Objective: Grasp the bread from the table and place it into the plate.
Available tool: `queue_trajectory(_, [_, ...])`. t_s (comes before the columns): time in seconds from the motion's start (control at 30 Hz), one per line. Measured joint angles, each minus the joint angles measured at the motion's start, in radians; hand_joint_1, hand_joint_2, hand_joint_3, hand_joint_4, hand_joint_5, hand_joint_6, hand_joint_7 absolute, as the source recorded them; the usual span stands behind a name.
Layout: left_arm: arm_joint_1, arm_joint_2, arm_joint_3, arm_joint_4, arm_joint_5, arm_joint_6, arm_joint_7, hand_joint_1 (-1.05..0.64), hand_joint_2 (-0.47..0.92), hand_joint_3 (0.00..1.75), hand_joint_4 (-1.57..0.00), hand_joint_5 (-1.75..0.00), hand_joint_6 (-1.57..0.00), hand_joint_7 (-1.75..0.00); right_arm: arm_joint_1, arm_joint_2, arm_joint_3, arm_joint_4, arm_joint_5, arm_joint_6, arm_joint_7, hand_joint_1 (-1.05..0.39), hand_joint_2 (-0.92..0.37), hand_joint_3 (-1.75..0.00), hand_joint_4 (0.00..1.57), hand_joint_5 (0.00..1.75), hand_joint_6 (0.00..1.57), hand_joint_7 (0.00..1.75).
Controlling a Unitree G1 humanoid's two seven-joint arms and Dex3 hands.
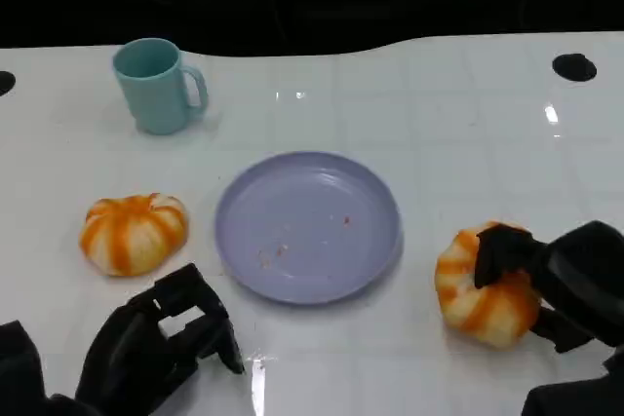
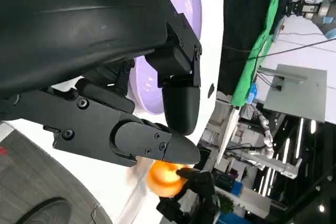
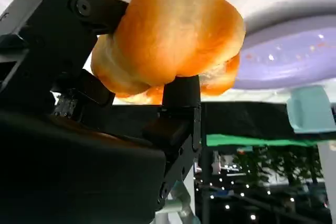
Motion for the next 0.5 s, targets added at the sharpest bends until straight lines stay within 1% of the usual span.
queue_trajectory(0.17, [0.007,0.000,-0.001,-0.010,0.000,0.000,0.000,-0.61,0.92,0.09,-0.69,-1.75,-0.67,-1.36,-0.048,0.019,-0.004,0.003,0.005,-0.011,-0.015,-0.07,-0.27,-1.47,1.57,1.75,1.19,1.75])
queue_trajectory(0.27, [0.009,-0.001,-0.001,-0.014,0.000,0.000,0.000,-0.62,0.92,0.08,-0.69,-1.75,-0.68,-1.37,-0.072,0.036,-0.004,0.004,0.006,-0.006,-0.017,-0.11,-0.20,-1.62,1.57,1.75,1.19,1.75])
queue_trajectory(0.3, [0.011,-0.001,0.000,-0.015,0.000,0.001,0.000,-0.62,0.92,0.08,-0.69,-1.75,-0.68,-1.37,-0.080,0.044,-0.004,0.004,0.012,0.000,-0.017,-0.14,-0.20,-1.70,1.57,1.75,1.19,1.75])
queue_trajectory(0.33, [0.013,-0.001,0.000,-0.015,0.000,0.001,0.000,-0.61,0.92,0.08,-0.69,-1.75,-0.68,-1.36,-0.089,0.054,-0.005,0.004,0.020,0.006,-0.016,-0.17,-0.22,-1.72,1.57,1.75,1.19,1.75])
queue_trajectory(0.43, [0.015,-0.001,0.000,-0.016,-0.001,0.005,0.000,-0.61,0.92,0.08,-0.69,-1.75,-0.68,-1.37,-0.122,0.081,-0.009,0.003,0.032,0.015,-0.016,-0.29,-0.36,-1.74,1.57,1.75,1.18,1.75])
queue_trajectory(0.5, [0.016,-0.001,-0.001,-0.016,-0.001,0.005,0.000,-0.61,0.92,0.09,-0.69,-1.75,-0.68,-1.37,-0.149,0.100,-0.012,0.004,0.043,0.019,-0.016,-0.41,-0.45,-1.75,1.57,1.75,1.18,1.75])
